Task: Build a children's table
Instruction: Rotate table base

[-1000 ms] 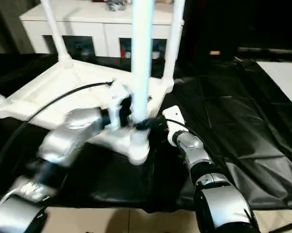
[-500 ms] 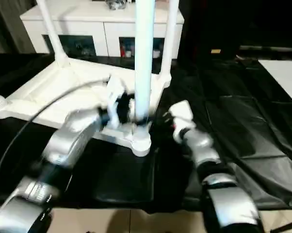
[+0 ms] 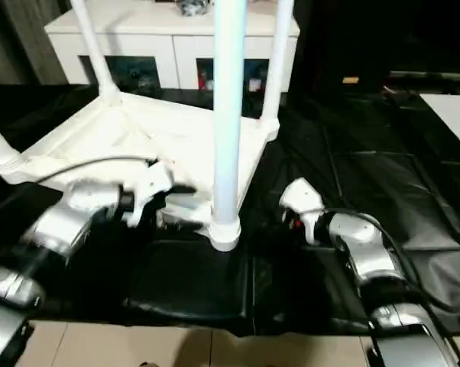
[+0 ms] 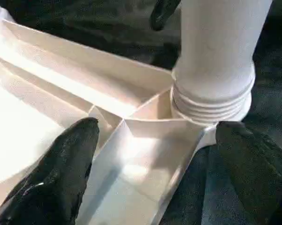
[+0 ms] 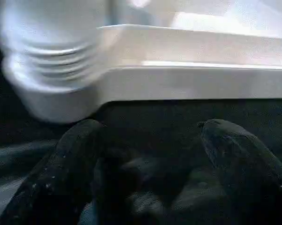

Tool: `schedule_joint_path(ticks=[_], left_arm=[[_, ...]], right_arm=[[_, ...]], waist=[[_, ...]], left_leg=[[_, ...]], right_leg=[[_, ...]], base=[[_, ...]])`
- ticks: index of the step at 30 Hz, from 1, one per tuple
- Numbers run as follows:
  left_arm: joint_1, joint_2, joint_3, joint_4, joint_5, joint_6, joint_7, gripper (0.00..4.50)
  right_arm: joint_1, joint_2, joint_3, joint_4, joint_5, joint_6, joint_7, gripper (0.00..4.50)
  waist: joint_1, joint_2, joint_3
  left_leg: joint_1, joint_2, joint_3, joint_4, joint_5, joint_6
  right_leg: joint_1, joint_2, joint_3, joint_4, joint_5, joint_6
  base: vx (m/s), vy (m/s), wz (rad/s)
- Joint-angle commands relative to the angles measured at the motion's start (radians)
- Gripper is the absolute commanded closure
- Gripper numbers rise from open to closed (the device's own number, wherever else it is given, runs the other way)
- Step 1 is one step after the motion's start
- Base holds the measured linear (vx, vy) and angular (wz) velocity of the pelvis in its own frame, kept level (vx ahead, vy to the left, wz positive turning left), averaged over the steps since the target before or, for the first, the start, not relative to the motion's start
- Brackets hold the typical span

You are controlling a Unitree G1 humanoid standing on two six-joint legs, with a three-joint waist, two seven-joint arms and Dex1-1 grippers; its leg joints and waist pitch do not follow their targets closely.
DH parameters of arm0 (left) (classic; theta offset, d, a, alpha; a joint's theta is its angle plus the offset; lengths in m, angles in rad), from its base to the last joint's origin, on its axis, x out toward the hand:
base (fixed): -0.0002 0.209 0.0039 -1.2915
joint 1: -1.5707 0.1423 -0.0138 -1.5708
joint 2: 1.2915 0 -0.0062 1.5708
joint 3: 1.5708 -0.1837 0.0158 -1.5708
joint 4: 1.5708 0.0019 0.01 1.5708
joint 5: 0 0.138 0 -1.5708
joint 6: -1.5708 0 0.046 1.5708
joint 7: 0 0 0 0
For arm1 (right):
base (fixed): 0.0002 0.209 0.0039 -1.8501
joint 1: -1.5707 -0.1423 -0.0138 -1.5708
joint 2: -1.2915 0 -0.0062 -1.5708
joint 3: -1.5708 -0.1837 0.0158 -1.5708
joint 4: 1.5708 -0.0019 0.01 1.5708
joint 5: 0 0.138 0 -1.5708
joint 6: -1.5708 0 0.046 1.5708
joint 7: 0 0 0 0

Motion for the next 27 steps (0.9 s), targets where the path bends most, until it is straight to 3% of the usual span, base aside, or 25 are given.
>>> schedule_joint_path(ticks=[1, 2, 4, 6, 11, 20, 27], left_arm=[[-0.019, -0.007, -0.019, 0.058, 0.033, -0.026, -0.019, 0.24], [-0.029, -0.014, -0.02, 0.084, 0.043, -0.042, -0.02, 0.35], [-0.05, -0.031, -0.023, 0.147, 0.059, -0.074, -0.038, 0.44], [-0.064, -0.034, -0.038, 0.189, 0.077, -0.094, -0.06, 0.65], [-0.099, -0.041, -0.058, 0.282, 0.119, -0.147, -0.041, 0.97], [-0.168, -0.072, -0.05, 0.452, 0.18, -0.22, 0.021, 1.8], [-0.192, -0.089, -0.032, 0.508, 0.195, -0.211, 0.096, 2.32]], right_arm=[[0.017, -0.023, 0.018, -0.07, 0.014, 0.03, 0.05, 0.69], [0.024, -0.03, 0.022, -0.092, 0.02, 0.043, 0.066, 0.69], [0.048, -0.043, 0.031, -0.162, 0.042, 0.082, 0.099, 0.69], [0.064, -0.053, 0.036, -0.211, 0.053, 0.107, 0.118, 0.69], [0.094, -0.071, 0.037, -0.301, 0.067, 0.156, 0.139, 0.69], [0.13, -0.113, 0.045, -0.426, 0.096, 0.246, 0.179, 0.69], [0.126, -0.11, 0.046, -0.438, 0.097, 0.26, 0.174, 0.69]], waist=[[0.004, -0.006, -0.073], [0.006, 0.001, -0.075], [0.006, -0.002, -0.074], [0.008, 0.005, -0.075], [0.009, 0.007, -0.074], [0.012, 0.005, -0.074], [0.013, 0.004, -0.074]], left_leg=[[0.013, 0.026, -0.015, -0.076, -0.286, 0.055], [0.016, 0.028, -0.016, -0.075, -0.282, 0.054], [0.012, 0.026, -0.017, -0.074, -0.274, 0.069], [0.015, 0.029, -0.018, -0.074, -0.288, 0.066], [0.016, 0.029, -0.019, -0.076, -0.303, 0.059], [0.016, 0.029, -0.021, -0.077, -0.3, 0.057], [0.017, 0.029, -0.02, -0.075, -0.297, 0.058]], right_leg=[[0.056, -0.036, 0.025, -0.075, -0.242, -0.251], [0.056, -0.039, 0.025, -0.071, -0.228, -0.258], [0.058, -0.036, 0.024, -0.072, -0.206, -0.266], [0.057, -0.04, 0.024, -0.072, -0.21, -0.268], [0.057, -0.04, 0.024, -0.073, -0.22, -0.274], [0.059, -0.041, 0.024, -0.078, -0.228, -0.26], [0.058, -0.044, 0.024, -0.08, -0.234, -0.267]], base=[[0.0, 0.0, 0.0], [0.0, 0.0, 0.0], [0.0, 0.0, 0.0], [0.0, 0.0, 0.0], [0.0, 0.0, 0.0], [0.0, 0.0, 0.0], [0.0, 0.0, 0.0]])
